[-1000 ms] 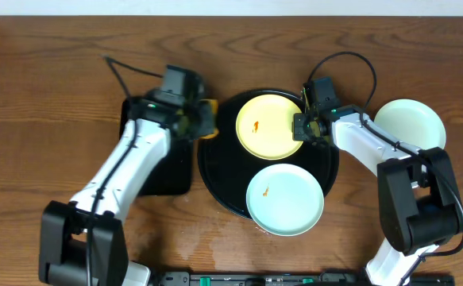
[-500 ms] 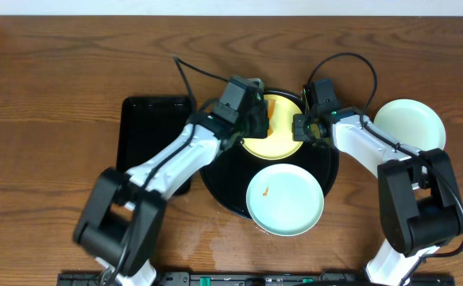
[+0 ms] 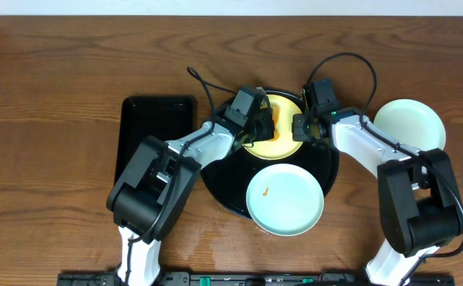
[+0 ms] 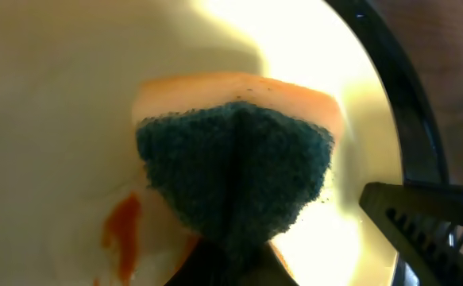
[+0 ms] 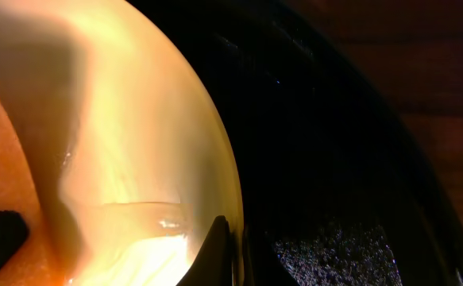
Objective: Clean dirty plates on tray and stack at the side
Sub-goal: 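Scrub the yellow plate with the sponge while right gripper holds it, then return the sponge to the black rectangular tray with the left gripper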
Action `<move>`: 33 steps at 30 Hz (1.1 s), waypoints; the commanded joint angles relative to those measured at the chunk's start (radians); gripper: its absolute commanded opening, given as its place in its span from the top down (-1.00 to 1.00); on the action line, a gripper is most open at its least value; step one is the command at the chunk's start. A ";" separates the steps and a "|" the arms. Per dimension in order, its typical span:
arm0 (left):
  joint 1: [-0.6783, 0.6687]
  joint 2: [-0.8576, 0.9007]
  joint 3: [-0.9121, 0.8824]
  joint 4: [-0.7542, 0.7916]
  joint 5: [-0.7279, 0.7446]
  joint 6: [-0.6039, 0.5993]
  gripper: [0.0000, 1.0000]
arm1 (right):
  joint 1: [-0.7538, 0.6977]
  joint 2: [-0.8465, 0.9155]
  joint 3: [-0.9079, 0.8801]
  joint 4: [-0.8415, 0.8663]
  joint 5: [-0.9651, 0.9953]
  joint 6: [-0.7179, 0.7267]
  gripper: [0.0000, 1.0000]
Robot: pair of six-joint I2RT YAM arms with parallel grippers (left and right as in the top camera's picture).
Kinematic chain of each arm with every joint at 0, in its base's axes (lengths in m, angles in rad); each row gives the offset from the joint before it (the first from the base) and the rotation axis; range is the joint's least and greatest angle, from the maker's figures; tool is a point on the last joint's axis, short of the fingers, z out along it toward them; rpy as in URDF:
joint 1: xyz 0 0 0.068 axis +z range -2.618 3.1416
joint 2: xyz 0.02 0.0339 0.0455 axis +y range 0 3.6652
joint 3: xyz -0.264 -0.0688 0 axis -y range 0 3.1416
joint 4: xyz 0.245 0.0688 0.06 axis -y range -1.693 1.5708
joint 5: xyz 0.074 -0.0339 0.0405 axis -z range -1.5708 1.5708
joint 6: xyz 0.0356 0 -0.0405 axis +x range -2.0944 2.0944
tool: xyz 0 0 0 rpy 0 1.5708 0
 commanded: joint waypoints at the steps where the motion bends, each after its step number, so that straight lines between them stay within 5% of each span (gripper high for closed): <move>1: 0.020 0.045 -0.002 -0.092 -0.208 0.046 0.85 | 0.033 0.043 -0.047 -0.036 0.006 -0.015 0.97; 12: -0.005 0.045 0.056 -0.266 -0.721 0.315 0.85 | 0.033 0.043 -0.047 -0.060 0.006 -0.015 0.98; 19: -0.070 0.042 0.074 -0.318 -0.974 0.359 0.85 | 0.033 0.043 -0.047 -0.069 0.006 -0.011 0.98; 25: -0.070 0.014 0.134 -0.423 -0.984 0.289 0.85 | 0.033 0.043 -0.047 -0.072 0.006 -0.007 0.98; 33: -0.002 -0.148 0.167 -0.559 -0.781 0.187 0.85 | 0.032 0.043 -0.047 -0.072 0.006 -0.007 0.98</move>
